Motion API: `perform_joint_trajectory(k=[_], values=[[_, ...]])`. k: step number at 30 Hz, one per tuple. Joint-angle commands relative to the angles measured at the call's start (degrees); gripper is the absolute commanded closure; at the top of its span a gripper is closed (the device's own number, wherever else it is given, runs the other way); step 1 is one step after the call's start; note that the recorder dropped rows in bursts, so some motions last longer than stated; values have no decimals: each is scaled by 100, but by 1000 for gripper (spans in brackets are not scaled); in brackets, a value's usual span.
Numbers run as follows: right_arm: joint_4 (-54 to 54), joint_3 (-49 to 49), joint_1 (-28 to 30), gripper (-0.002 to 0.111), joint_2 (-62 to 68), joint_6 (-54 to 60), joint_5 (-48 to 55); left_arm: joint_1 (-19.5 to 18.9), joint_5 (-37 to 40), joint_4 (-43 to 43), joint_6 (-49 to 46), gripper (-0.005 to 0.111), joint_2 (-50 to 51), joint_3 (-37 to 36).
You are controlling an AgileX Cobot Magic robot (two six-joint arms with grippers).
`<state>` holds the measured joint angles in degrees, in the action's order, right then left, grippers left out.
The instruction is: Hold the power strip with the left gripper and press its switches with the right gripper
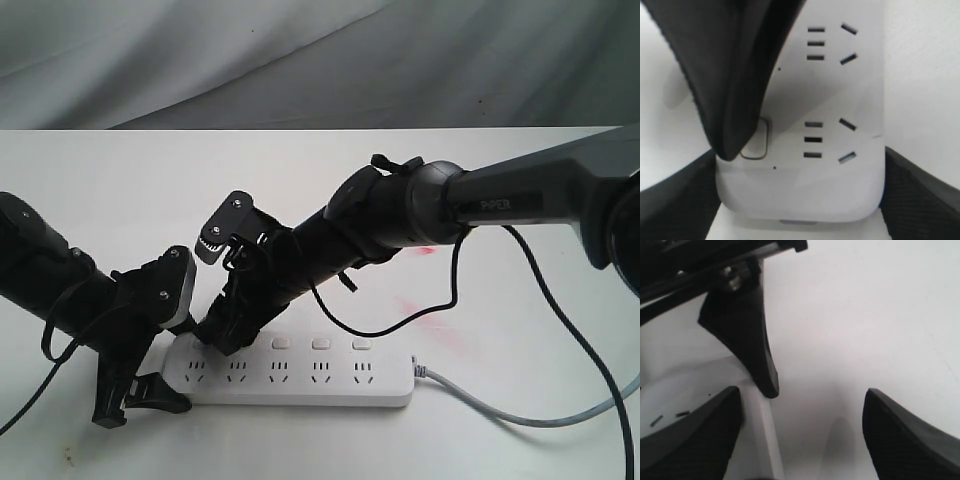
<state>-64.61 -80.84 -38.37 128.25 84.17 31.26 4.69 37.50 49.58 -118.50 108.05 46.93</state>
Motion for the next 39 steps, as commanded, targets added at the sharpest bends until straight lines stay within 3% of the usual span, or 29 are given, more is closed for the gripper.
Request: perform_joint_trajectory(k=[1,32,39], values=[[440,96,30,45,81,91,-171,19,-277,-43,-51,43,51,-12],[870,122,136,45,-846,-331,598,19,-277,-43,-51,43,51,-12],[879,733,244,45,-1221,-331,400,19,-277,-43,-51,43,51,-12]])
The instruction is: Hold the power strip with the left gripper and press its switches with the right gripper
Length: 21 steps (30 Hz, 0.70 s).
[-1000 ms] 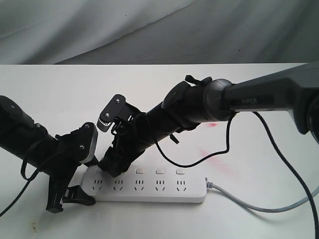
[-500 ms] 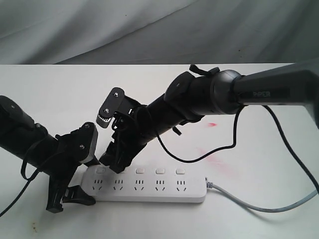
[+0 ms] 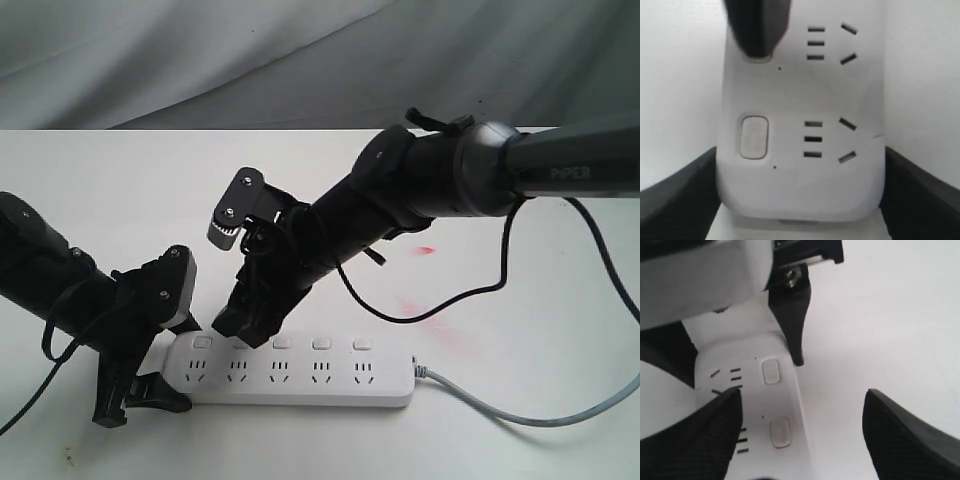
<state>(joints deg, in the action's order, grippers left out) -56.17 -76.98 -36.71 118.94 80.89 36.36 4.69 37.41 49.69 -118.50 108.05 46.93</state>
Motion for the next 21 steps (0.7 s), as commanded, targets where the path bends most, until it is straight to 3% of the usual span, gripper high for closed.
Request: perform_joint_trajectory(k=[1,21], values=[[34,427,78,45,-340,13,-204,19,-268,-54,-33,43,51,-12],[-94,486,59,45,-53,588,-892,19,-268,-54,-24,43,51,-12]])
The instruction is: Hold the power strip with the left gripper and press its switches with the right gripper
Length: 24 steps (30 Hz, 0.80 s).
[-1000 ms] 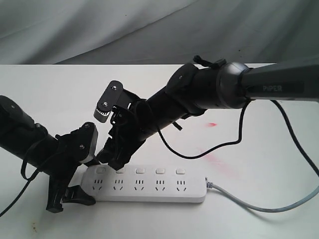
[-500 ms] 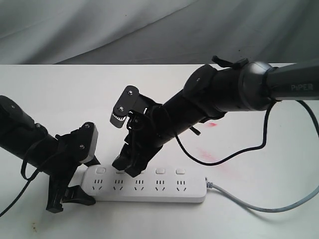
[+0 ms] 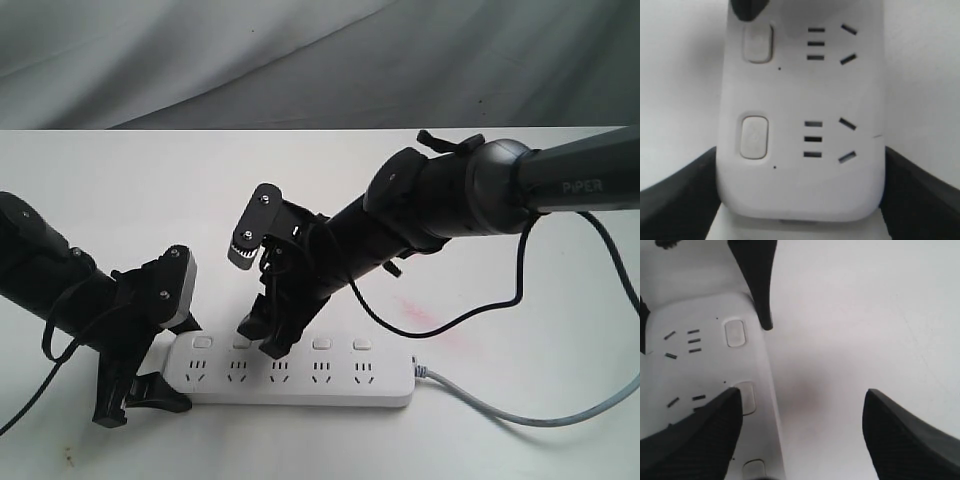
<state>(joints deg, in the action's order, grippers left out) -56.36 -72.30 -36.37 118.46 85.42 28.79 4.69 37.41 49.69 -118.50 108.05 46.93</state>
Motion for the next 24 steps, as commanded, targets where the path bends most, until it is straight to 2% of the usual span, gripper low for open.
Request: perform_joint_trajectory(k=[1,24], values=[[-75,17,25,45,-4,158,-135,19,-268,-54,-18,43,51,-12],[12,17,-313,45,-4,540,-652,19,-268,-54,-35,43,51,-12]])
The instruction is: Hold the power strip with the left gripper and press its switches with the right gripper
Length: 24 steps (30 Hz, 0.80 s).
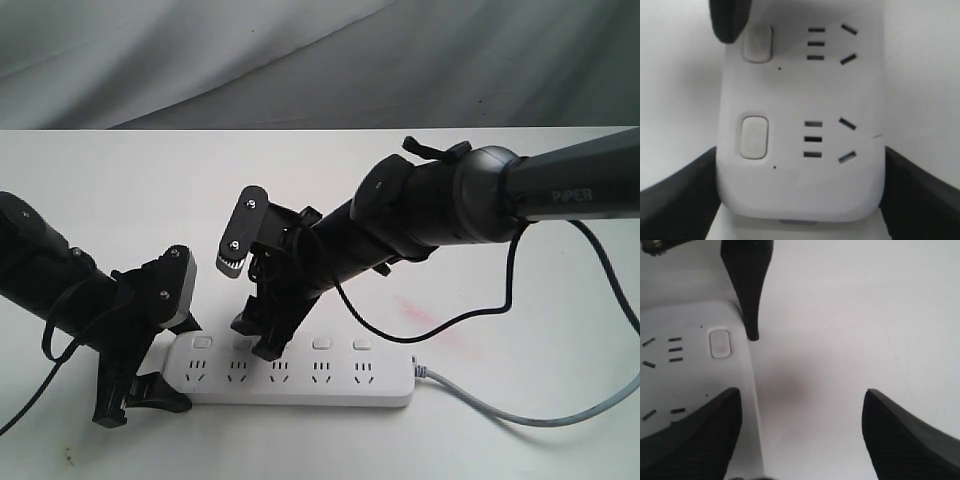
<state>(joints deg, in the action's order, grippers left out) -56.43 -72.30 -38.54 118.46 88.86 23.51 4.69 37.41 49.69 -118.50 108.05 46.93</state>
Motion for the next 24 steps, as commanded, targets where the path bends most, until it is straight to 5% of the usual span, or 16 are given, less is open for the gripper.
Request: perform_joint_trajectory(k=[1,24], values=[[20,17,-95,45,-4,207,-109,19,-268,-54,-35,43,51,-12],[59,17,-85,45,240,207,-8,19,-268,-54,-50,43,51,-12]])
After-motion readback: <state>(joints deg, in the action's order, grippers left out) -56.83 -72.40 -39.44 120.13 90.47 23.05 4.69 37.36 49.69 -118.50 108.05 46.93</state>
